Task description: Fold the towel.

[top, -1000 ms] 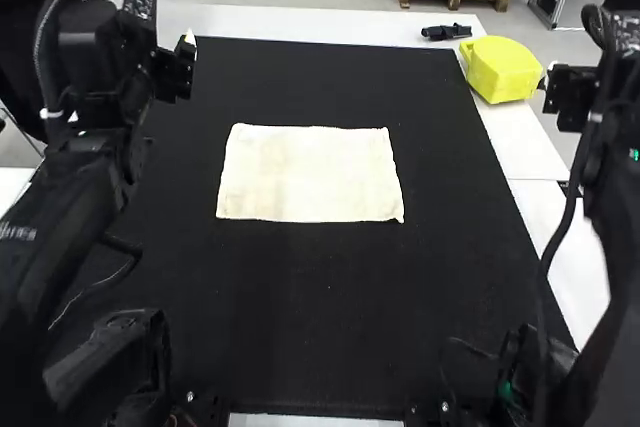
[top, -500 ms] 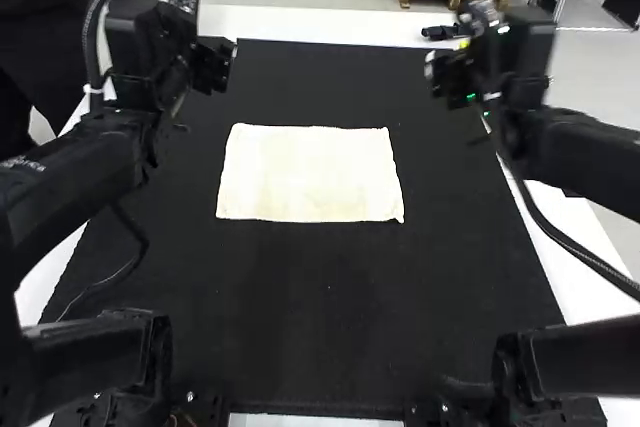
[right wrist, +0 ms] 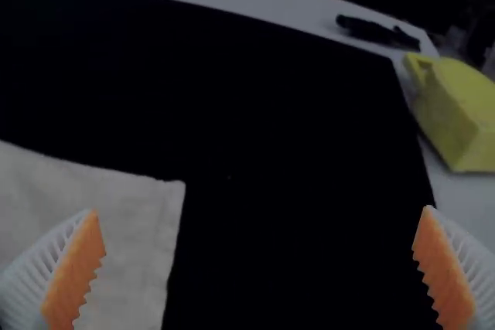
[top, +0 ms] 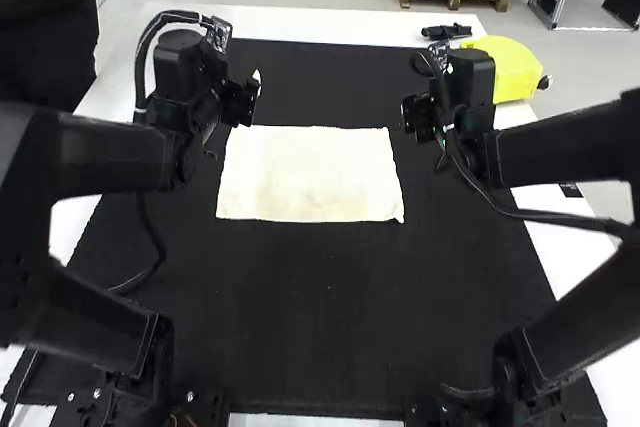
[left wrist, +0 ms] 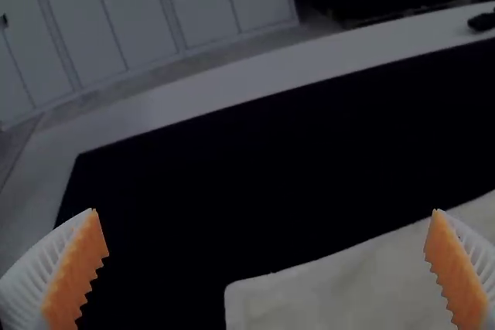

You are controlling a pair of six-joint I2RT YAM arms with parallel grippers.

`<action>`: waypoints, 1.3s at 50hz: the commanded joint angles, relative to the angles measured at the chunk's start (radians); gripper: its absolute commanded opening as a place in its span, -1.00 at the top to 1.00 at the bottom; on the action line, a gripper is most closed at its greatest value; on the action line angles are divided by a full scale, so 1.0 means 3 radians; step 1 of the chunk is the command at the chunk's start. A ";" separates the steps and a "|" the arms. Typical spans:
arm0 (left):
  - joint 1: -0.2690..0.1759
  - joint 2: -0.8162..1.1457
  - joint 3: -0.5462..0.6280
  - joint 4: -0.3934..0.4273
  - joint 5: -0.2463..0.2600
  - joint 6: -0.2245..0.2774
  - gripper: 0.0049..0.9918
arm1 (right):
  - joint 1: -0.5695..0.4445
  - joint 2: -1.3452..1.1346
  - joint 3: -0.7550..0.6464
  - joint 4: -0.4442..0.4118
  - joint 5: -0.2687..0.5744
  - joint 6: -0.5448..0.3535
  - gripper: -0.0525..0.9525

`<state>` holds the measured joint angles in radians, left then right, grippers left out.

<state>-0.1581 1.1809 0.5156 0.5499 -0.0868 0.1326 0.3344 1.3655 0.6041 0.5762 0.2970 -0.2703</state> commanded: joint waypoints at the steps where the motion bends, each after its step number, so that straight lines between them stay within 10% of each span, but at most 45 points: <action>1: 0.0016 0.0185 0.0209 0.0044 -0.0140 -0.0207 -0.95 | -0.0128 0.0183 0.0108 0.0140 0.0084 0.0006 -0.94; 17: 0.0343 0.1090 0.0848 -0.0238 -0.0074 -0.0784 -0.95 | -0.0235 0.0756 0.0415 0.0401 0.0033 0.0052 -0.94; 43: 0.0379 0.2210 0.1590 -0.0386 0.0003 -0.0738 -0.95 | -0.0342 0.1901 0.1208 0.0447 -0.0018 0.0298 -0.93; 65: 0.0277 0.2665 0.1922 -0.0693 -0.0007 -0.0764 -0.95 | -0.0230 0.2535 0.2041 -0.0310 -0.0003 -0.0055 -0.93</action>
<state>-0.0723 1.9717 1.0603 0.3405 -0.0998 -0.0849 0.2451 2.0930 1.1431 0.5186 0.2955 -0.2436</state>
